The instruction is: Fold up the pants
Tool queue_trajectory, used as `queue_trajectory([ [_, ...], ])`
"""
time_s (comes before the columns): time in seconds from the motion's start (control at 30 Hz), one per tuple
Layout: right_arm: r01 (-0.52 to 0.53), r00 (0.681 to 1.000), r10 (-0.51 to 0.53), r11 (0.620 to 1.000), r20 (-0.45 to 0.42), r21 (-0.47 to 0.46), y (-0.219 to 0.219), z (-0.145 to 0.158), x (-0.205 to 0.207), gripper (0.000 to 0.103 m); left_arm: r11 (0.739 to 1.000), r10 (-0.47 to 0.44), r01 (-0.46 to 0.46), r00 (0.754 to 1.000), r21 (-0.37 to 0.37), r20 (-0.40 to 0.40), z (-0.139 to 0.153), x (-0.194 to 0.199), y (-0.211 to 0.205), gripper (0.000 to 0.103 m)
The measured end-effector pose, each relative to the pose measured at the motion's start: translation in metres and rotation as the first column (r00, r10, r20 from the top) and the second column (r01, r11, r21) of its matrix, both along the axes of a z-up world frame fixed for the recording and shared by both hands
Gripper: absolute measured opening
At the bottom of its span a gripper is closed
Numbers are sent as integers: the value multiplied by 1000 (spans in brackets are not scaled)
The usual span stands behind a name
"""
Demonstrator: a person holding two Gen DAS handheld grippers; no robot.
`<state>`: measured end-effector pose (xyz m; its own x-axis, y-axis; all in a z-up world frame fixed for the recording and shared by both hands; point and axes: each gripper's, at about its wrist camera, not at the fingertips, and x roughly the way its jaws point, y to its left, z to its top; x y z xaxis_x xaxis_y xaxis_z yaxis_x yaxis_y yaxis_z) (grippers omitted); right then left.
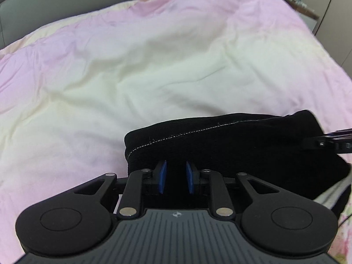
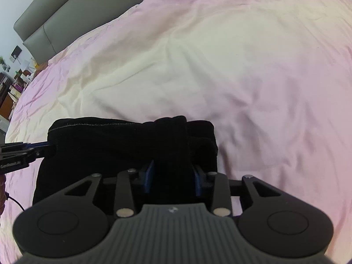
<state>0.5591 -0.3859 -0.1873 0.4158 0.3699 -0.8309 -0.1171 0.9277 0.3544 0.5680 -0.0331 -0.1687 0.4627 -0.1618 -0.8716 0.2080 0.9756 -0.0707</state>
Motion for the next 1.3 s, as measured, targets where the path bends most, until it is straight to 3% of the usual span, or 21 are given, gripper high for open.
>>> queue_trajectory([
  [0.13,-15,1000,15,999,1,-47,10,-9,5,32,995,88,-91,995,-48,-52,-14,25,11,26],
  [0.27,5,1000,-6,998,-7,-58,14,-11,9,34,997,62,-61,998,53,-22,-1,15,-7,25],
  [0.4,-16,1000,18,997,17,-69,13,18,-4,37,998,6,-9,999,59,48,30,-21,-4,24],
  [0.6,-70,978,98,985,182,-155,-2,67,-73,37,994,-105,103,988,26,114,54,-115,1,25],
  [0.67,-63,975,91,988,204,-142,-10,72,-99,32,992,-123,119,984,35,130,55,-150,2,31],
  [0.73,-49,974,78,989,214,-141,-14,69,-121,32,990,-140,136,981,40,133,52,-182,4,46],
  [0.83,-7,977,31,994,211,-110,-20,56,-144,42,988,-145,136,980,69,133,43,-222,7,65],
  [1.0,83,978,-64,993,198,-87,-16,27,-154,44,986,-136,127,988,105,79,9,-256,2,70],
  [1.07,95,976,-70,989,208,-113,-9,22,-156,43,989,-76,64,993,133,87,-4,-256,2,64],
  [1.17,99,975,-71,988,209,-123,-8,21,-157,42,998,51,-53,997,39,55,-13,-243,13,35],
  [1.2,93,976,-65,987,210,-129,-7,23,-157,40,997,81,-82,996,10,44,-13,-240,16,18],
  [1.3,65,977,-27,983,211,-172,-4,25,-157,33,993,107,-107,994,58,1,-22,-236,20,14],
])
